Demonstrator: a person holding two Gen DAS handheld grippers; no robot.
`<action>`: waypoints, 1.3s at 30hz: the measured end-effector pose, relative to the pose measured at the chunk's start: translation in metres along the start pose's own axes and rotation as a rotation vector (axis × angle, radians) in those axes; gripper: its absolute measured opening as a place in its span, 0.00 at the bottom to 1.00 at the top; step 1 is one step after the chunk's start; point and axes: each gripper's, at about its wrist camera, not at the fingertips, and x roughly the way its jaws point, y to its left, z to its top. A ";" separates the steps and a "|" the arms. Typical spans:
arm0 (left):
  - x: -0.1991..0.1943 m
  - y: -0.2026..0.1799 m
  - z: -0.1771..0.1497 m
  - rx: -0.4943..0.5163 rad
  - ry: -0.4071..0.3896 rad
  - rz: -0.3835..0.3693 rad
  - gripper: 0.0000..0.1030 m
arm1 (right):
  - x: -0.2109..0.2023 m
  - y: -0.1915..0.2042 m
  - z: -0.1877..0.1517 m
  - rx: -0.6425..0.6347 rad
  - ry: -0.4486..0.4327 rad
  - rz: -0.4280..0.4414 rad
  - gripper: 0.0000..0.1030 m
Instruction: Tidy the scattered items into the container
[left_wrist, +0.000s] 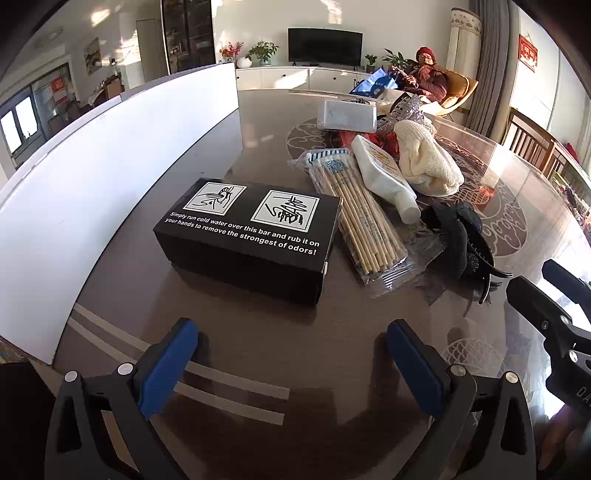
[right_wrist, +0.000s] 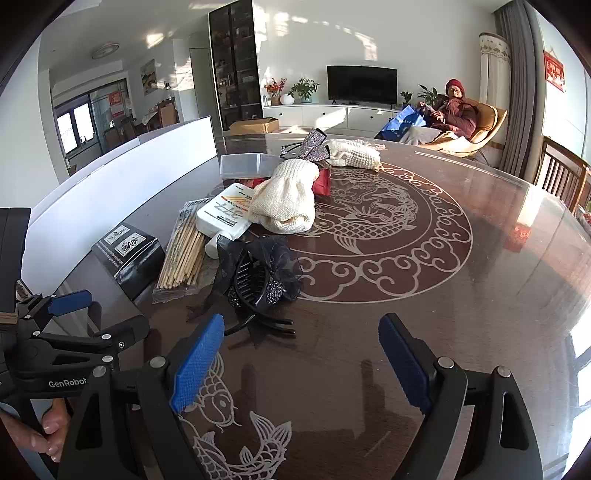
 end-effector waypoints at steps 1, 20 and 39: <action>0.000 0.000 0.000 0.001 0.001 0.000 1.00 | -0.001 0.001 0.000 -0.003 -0.007 -0.001 0.84; 0.005 -0.001 0.000 0.000 -0.019 0.006 1.00 | 0.007 -0.001 0.001 0.013 0.022 -0.001 0.84; 0.008 0.000 0.000 0.013 -0.020 -0.002 1.00 | 0.017 0.000 0.001 0.015 0.076 -0.015 0.84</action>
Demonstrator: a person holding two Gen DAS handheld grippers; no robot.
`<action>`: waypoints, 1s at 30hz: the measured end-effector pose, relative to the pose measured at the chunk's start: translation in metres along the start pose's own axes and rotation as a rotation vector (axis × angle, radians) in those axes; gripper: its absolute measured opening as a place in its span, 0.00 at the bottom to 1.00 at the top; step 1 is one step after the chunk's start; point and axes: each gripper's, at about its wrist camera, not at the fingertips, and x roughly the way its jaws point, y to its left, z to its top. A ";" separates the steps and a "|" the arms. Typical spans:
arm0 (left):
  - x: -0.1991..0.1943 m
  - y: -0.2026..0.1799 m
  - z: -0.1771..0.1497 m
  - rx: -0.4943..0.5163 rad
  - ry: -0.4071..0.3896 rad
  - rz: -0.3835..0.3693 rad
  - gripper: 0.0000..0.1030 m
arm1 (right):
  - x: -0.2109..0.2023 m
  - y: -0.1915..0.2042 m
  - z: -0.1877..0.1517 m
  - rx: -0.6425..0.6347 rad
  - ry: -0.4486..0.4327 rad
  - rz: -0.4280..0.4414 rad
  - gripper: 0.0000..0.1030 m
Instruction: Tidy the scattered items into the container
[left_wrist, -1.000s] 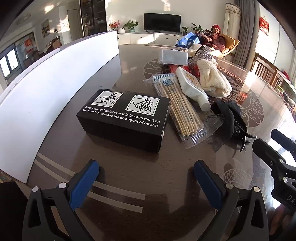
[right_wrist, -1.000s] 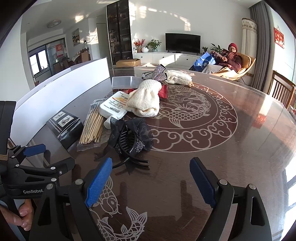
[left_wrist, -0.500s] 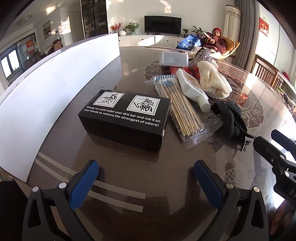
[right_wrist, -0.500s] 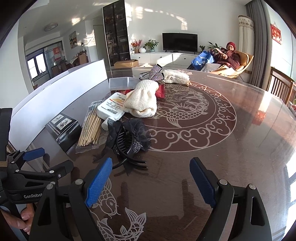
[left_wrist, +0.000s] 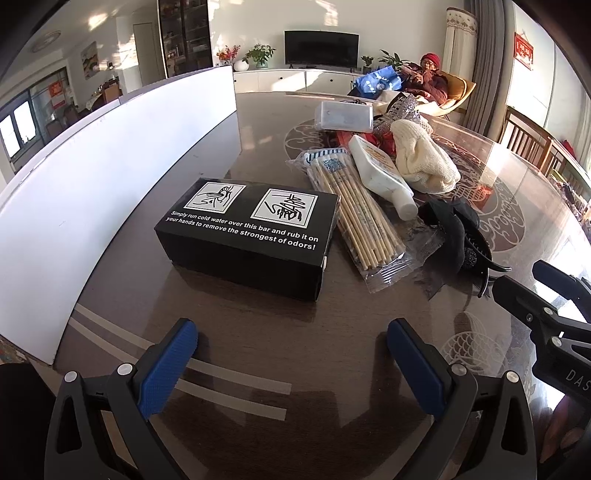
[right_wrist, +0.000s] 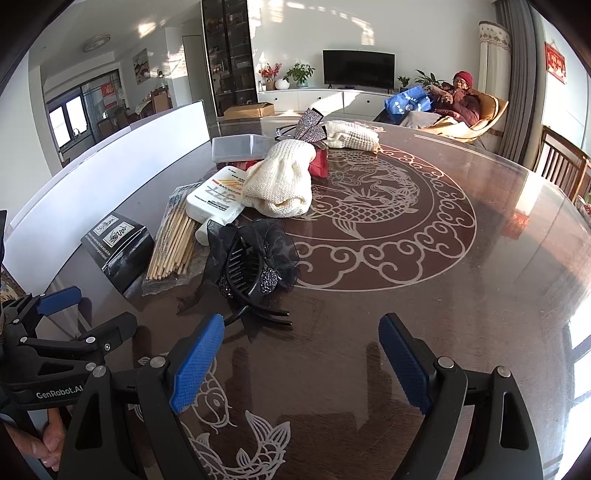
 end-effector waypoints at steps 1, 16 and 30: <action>0.000 0.000 0.000 0.000 0.003 0.000 1.00 | 0.000 0.000 0.000 -0.002 0.000 0.001 0.84; -0.003 -0.001 -0.001 0.002 0.033 0.001 1.00 | 0.007 -0.002 0.001 0.017 0.033 -0.014 0.84; -0.004 -0.001 -0.002 0.000 0.015 0.001 1.00 | 0.006 -0.002 0.002 0.016 0.025 -0.011 0.84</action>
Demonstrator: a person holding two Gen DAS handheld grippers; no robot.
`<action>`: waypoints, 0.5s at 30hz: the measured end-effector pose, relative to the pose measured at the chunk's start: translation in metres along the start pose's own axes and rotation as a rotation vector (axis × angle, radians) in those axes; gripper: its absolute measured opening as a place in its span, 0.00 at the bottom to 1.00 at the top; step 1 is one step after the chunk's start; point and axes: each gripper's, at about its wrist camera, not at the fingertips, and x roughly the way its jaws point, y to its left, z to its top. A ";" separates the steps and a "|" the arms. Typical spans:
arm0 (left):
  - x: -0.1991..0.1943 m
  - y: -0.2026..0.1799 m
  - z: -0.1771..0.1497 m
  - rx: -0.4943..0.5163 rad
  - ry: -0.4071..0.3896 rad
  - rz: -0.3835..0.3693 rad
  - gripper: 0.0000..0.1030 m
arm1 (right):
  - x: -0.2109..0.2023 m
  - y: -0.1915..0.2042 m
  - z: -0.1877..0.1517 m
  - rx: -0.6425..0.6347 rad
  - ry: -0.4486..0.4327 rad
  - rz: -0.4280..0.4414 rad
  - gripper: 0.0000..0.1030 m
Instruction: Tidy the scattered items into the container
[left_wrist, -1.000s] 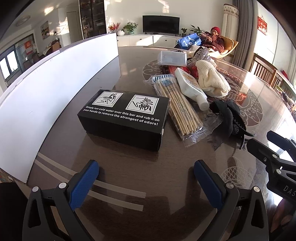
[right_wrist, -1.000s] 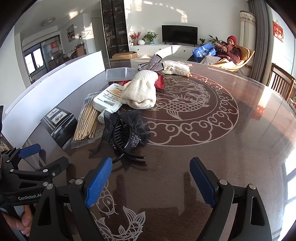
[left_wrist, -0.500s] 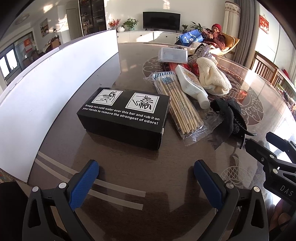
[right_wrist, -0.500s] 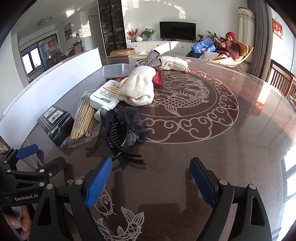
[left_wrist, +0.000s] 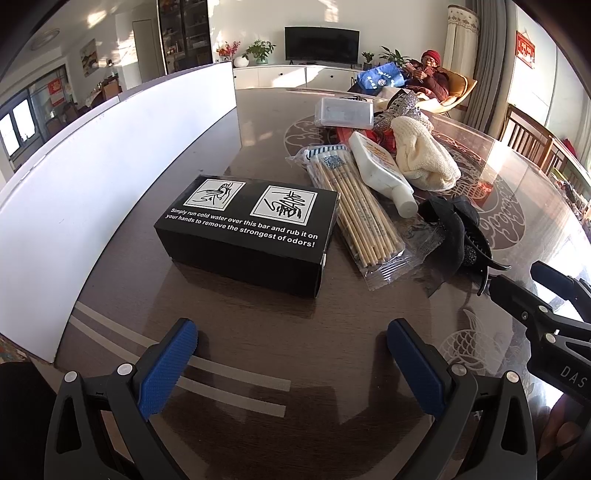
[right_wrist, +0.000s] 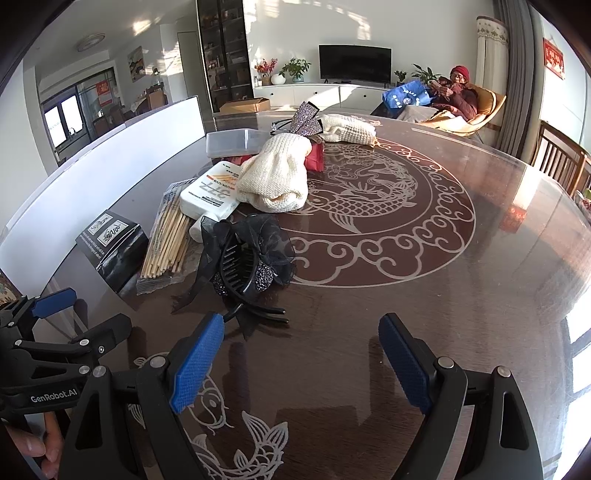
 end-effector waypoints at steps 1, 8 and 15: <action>0.000 0.000 0.000 0.000 -0.002 0.000 1.00 | 0.000 0.000 0.000 0.000 0.000 0.000 0.84; 0.000 0.000 0.000 0.000 -0.001 0.000 1.00 | 0.000 0.000 0.000 0.000 0.001 0.000 0.84; 0.003 0.004 0.007 0.043 0.043 -0.035 1.00 | 0.002 0.001 0.000 -0.003 0.010 -0.005 0.84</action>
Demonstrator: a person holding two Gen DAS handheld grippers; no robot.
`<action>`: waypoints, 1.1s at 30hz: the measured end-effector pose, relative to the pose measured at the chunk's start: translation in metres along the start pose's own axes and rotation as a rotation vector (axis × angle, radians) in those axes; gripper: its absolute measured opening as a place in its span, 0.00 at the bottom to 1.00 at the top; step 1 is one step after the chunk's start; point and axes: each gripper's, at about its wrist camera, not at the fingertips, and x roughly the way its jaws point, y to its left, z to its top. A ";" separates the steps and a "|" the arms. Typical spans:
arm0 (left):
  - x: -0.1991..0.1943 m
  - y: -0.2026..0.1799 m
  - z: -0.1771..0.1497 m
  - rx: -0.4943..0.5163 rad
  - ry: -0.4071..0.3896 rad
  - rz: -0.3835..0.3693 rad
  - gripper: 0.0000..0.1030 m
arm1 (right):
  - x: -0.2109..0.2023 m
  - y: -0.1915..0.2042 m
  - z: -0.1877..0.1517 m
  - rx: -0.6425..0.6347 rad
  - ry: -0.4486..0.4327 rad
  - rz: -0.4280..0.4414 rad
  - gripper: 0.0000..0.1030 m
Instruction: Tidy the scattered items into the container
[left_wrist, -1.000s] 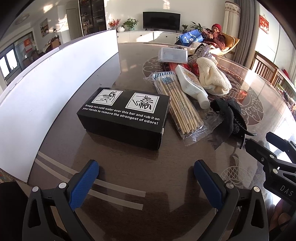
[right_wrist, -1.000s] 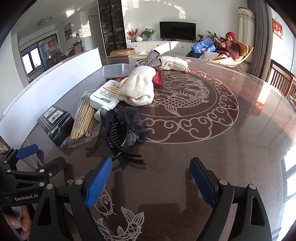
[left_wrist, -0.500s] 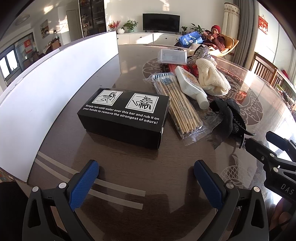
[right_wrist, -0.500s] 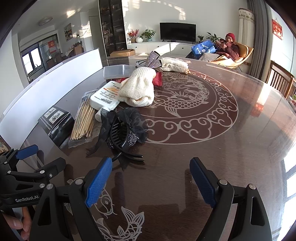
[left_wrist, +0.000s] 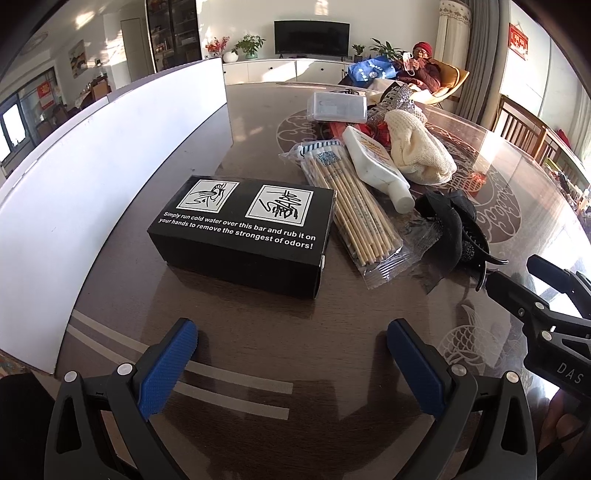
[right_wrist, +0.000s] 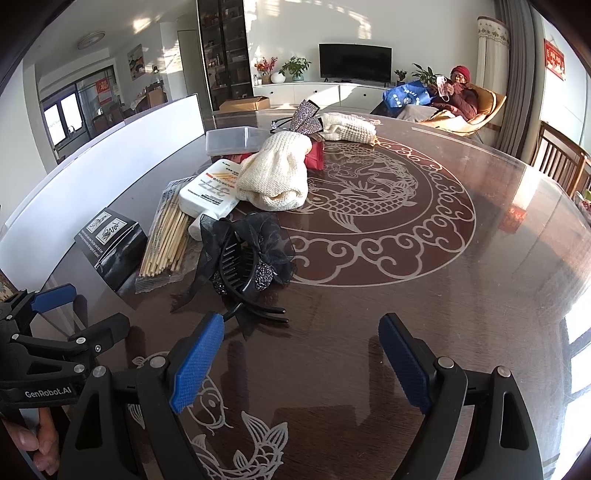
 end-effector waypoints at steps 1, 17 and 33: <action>0.000 0.002 0.001 0.006 0.009 -0.005 1.00 | 0.000 0.000 0.000 0.001 0.002 0.000 0.84; -0.001 0.027 0.000 -0.041 -0.001 0.028 1.00 | 0.017 0.026 0.008 -0.189 0.069 0.091 0.85; 0.009 0.049 0.018 -0.101 0.028 0.064 1.00 | 0.064 -0.002 0.060 -0.035 0.096 -0.022 0.85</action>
